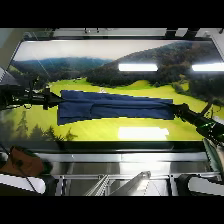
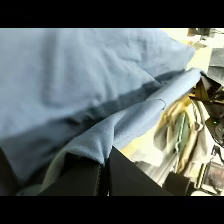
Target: Fold the shirts.
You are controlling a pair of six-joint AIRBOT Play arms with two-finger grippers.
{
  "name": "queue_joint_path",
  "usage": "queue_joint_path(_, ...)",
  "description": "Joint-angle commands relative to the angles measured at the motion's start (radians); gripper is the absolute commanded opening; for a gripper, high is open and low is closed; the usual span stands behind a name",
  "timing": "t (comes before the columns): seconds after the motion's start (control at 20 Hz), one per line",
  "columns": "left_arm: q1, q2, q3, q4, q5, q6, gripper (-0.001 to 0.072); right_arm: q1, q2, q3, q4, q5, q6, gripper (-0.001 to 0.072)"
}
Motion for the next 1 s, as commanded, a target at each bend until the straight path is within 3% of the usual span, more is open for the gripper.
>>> queue_joint_path(0.0, -0.007, -0.034, 0.011, 0.000, -0.049, 0.024, 0.0016, 0.032, -0.026, 0.047, 0.024, -0.040, -0.034, 0.0020)
queue_joint_path(0.15, -0.025, -0.034, 0.011, 0.000, -0.081, 0.024, 0.0016, 0.035, -0.027, 0.056, 0.024, -0.098, -0.011, 0.0020)
queue_joint_path(0.95, -0.050, -0.034, 0.011, -0.002, -0.108, 0.023, 0.0016, 0.035, -0.028, 0.056, 0.024, -0.106, -0.011, 0.0020)
